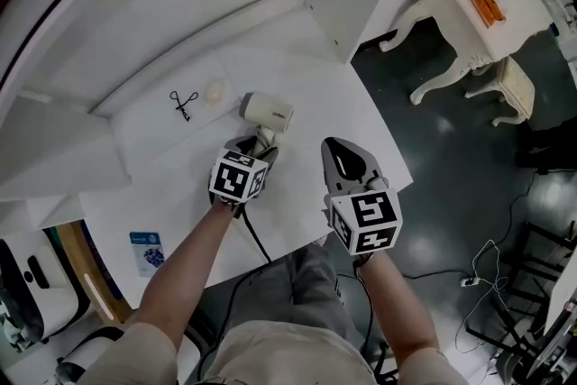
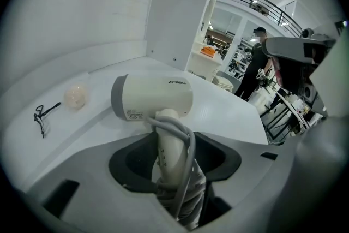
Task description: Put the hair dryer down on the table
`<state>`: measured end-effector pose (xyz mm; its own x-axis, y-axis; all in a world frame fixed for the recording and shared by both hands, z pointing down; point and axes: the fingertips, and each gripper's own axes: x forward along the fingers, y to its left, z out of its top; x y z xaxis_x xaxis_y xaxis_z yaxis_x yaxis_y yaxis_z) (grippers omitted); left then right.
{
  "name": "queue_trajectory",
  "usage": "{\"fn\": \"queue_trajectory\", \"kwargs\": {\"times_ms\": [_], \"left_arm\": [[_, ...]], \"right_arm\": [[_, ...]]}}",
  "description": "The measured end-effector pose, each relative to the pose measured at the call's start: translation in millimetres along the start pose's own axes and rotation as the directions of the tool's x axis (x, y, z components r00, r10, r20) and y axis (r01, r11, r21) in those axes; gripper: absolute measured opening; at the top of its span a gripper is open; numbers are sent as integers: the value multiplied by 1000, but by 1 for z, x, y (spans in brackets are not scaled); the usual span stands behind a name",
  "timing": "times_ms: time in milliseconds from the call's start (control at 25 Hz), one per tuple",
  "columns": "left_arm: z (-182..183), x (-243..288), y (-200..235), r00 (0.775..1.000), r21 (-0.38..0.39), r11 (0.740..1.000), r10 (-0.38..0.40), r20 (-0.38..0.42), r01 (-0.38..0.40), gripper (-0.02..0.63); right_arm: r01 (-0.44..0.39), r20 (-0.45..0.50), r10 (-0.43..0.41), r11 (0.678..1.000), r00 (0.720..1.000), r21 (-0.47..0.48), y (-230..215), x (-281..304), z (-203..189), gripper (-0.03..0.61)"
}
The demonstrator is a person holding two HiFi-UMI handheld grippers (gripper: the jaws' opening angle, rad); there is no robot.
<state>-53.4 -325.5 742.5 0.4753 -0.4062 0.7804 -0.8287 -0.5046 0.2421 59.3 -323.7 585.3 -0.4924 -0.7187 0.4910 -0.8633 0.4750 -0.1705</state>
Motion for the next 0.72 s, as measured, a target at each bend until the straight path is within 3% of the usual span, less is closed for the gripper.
{"fn": "queue_trajectory", "kwargs": {"times_ms": [280, 440, 720], "left_arm": [[5, -4, -1, 1000, -3, 1000, 14, 25, -14, 219], [18, -17, -2, 997, 5, 1000, 26, 68, -26, 261], [42, -58, -8, 986, -70, 997, 42, 164, -31, 261]], "right_arm": [[-2, -6, 2, 1000, 1000, 9, 2, -2, -2, 21], [-6, 0, 6, 1000, 1000, 4, 6, -5, 4, 21], [-4, 30, 4, 1000, 1000, 16, 9, -19, 26, 21]]}}
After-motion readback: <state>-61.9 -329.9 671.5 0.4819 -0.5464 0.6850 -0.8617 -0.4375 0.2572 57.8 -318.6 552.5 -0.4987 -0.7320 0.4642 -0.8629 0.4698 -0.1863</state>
